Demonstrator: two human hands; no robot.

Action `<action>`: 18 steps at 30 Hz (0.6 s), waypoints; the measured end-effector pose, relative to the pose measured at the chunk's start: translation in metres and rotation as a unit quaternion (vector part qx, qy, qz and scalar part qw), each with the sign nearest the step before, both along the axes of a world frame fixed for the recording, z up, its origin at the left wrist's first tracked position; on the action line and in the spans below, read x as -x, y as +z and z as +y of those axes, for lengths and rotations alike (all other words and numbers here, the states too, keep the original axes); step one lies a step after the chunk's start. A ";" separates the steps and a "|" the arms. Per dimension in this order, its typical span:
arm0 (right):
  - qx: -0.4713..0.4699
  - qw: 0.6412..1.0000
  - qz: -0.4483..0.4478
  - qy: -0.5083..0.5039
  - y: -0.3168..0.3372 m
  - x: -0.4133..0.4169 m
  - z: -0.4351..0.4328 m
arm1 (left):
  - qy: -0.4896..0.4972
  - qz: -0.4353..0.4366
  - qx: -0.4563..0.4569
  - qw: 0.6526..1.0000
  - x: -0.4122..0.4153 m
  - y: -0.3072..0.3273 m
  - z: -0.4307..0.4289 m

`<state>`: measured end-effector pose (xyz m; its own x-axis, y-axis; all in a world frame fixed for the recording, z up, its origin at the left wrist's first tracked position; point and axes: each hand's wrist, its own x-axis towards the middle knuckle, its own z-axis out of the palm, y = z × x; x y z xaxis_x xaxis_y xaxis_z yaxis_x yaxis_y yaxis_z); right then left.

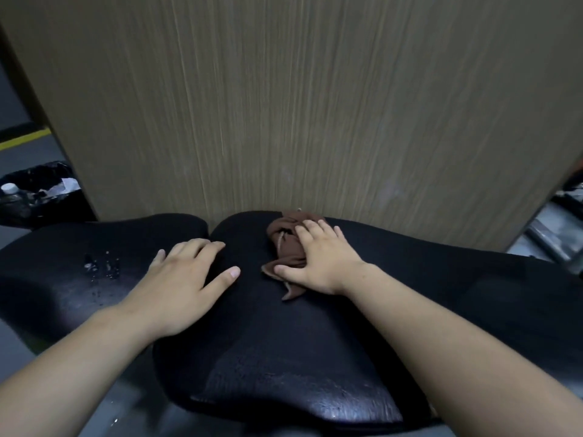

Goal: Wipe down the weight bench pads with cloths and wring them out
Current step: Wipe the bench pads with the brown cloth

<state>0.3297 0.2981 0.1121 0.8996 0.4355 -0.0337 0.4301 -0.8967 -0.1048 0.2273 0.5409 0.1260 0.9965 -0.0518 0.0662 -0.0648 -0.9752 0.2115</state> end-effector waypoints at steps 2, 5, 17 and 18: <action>0.003 1.000 -0.006 -0.020 -0.001 0.002 -0.034 | -0.020 0.012 0.001 1.000 -0.002 -0.001 -0.016; 0.014 0.998 -0.017 -0.063 0.000 0.008 -0.089 | -0.050 0.038 0.011 0.998 -0.007 -0.005 -0.042; 0.016 0.973 -0.034 -0.229 0.007 0.097 -0.307 | -0.043 0.079 -0.035 0.995 -0.024 -0.015 -0.097; 0.016 0.972 -0.033 -0.232 0.006 0.106 -0.311 | -0.042 0.079 -0.038 0.995 -0.024 -0.014 -0.097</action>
